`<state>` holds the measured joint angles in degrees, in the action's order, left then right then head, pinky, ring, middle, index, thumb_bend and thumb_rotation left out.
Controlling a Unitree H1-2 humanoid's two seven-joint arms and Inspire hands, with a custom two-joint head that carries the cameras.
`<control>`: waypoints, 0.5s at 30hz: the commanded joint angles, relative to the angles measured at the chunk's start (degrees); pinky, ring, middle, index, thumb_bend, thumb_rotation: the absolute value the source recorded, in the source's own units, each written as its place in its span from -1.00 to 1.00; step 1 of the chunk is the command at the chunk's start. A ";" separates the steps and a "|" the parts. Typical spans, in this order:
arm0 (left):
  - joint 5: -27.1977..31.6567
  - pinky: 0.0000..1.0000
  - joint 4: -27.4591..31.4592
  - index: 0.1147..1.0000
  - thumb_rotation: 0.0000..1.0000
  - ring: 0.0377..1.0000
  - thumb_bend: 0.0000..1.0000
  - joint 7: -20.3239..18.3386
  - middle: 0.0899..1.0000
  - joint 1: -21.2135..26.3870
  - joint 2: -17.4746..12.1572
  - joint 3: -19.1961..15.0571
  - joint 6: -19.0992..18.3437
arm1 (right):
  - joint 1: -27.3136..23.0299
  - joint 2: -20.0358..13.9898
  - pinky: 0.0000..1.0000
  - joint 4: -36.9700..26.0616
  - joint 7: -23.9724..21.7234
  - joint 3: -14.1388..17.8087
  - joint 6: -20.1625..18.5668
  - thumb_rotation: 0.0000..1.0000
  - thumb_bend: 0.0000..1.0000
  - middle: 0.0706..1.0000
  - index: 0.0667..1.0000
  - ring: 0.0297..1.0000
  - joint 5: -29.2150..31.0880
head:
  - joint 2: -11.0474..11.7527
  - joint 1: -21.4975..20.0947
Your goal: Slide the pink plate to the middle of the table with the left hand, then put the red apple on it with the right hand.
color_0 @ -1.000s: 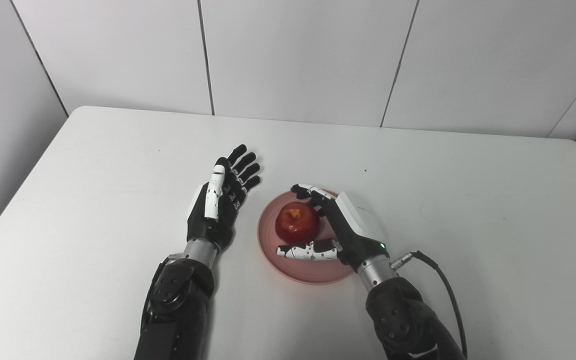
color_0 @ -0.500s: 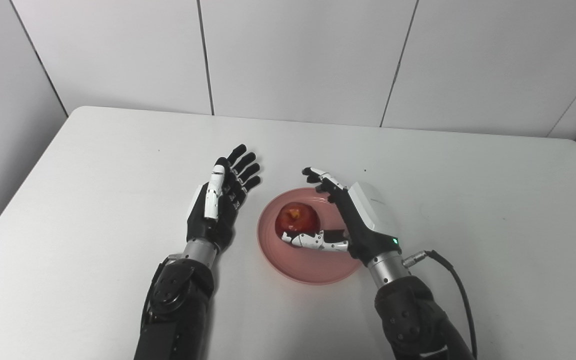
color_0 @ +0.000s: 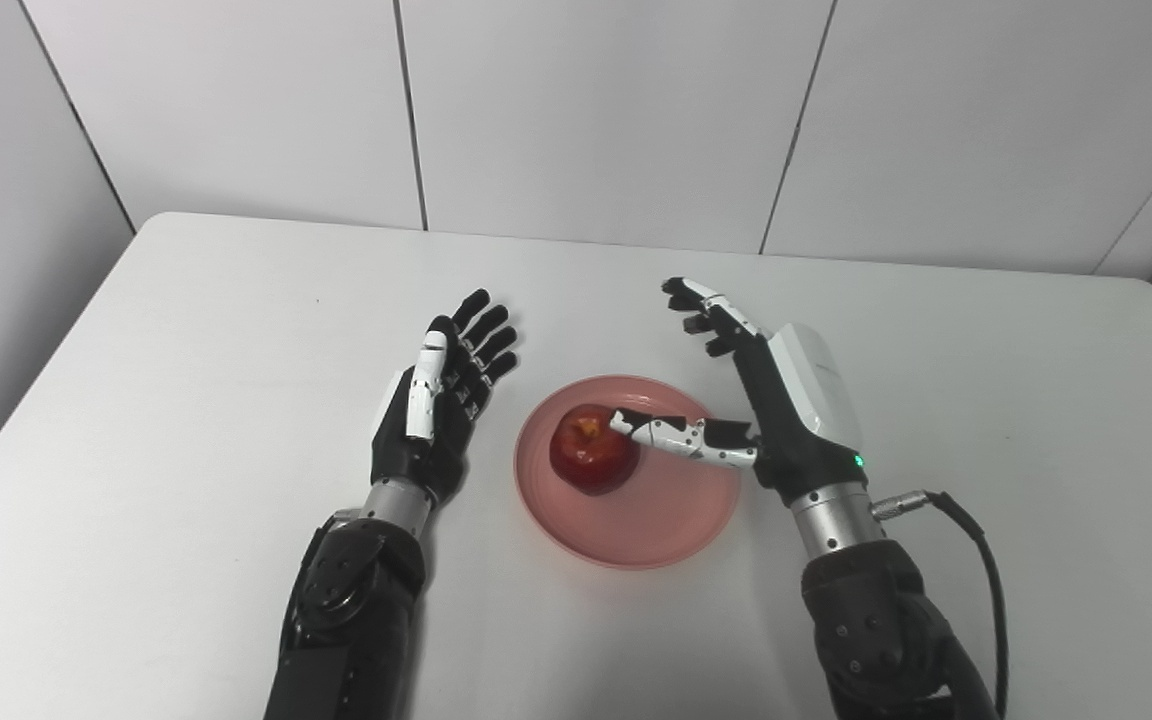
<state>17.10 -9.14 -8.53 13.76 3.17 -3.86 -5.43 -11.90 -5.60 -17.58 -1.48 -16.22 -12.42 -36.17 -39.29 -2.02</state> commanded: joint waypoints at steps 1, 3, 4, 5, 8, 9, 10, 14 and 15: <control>-0.49 0.78 -2.87 0.71 1.00 0.78 -0.23 0.92 0.76 -1.75 -0.12 -0.09 -1.99 | -0.75 0.33 0.31 -2.44 1.39 1.32 3.28 -0.04 1.00 0.57 0.60 0.49 1.43 | 0.03 0.07; -0.48 0.78 -2.95 0.70 1.00 0.77 -0.23 1.01 0.76 -1.70 -0.12 -0.17 -1.95 | -0.43 0.20 0.32 -2.80 1.66 2.04 2.79 0.01 1.00 0.56 0.60 0.49 0.84 | 0.02 -0.28; -0.41 0.78 -3.16 0.70 1.00 0.76 -0.23 0.94 0.76 -1.64 -0.16 -0.25 -1.81 | -0.26 0.17 0.34 -2.94 1.79 2.52 2.44 0.04 1.00 0.56 0.60 0.50 0.63 | -0.04 -0.71; -0.35 0.78 -3.21 0.70 1.00 0.76 -0.23 0.92 0.76 -1.62 -0.19 -0.31 -1.81 | -0.08 0.18 0.35 -2.98 1.93 3.05 2.28 0.05 1.00 0.56 0.60 0.51 0.73 | -0.05 -0.78; -0.17 0.77 -3.40 0.70 1.00 0.76 -0.23 0.79 0.76 -1.52 -0.34 -0.47 -1.79 | 0.40 0.48 0.39 -2.37 2.57 4.62 2.31 0.05 1.00 0.56 0.61 0.53 1.58 | -0.01 -1.26; -0.09 0.78 -3.55 0.71 1.00 0.76 -0.23 0.71 0.76 -1.48 -0.39 -0.52 -1.70 | 0.54 0.49 0.39 -2.06 2.86 5.10 2.39 0.06 1.00 0.56 0.61 0.54 1.80 | -0.01 -1.26; -0.08 0.78 -3.54 0.71 1.00 0.76 -0.23 0.66 0.76 -1.46 -0.43 -0.54 -1.68 | 0.73 0.40 0.40 -1.71 3.31 5.68 2.23 0.07 1.00 0.56 0.61 0.54 1.63 | 0.04 -1.39; -0.08 0.80 -3.60 0.72 1.00 0.78 -0.21 0.19 0.78 -1.45 -0.54 -0.62 -1.44 | 1.32 0.38 0.36 -0.53 4.91 7.58 2.25 0.11 1.00 0.54 0.59 0.51 1.96 | 0.08 -1.51; -0.09 0.80 -3.64 0.72 1.00 0.78 -0.20 0.09 0.78 -1.45 -0.57 -0.63 -1.33 | 1.47 0.47 0.36 -0.26 5.25 7.99 2.37 0.11 1.00 0.53 0.59 0.51 2.19 | 0.08 -1.49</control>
<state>17.20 -9.91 -9.41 14.03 2.92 -4.23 -4.87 -9.87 -5.38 -17.05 1.98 -9.07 -12.37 -34.42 -39.29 -3.52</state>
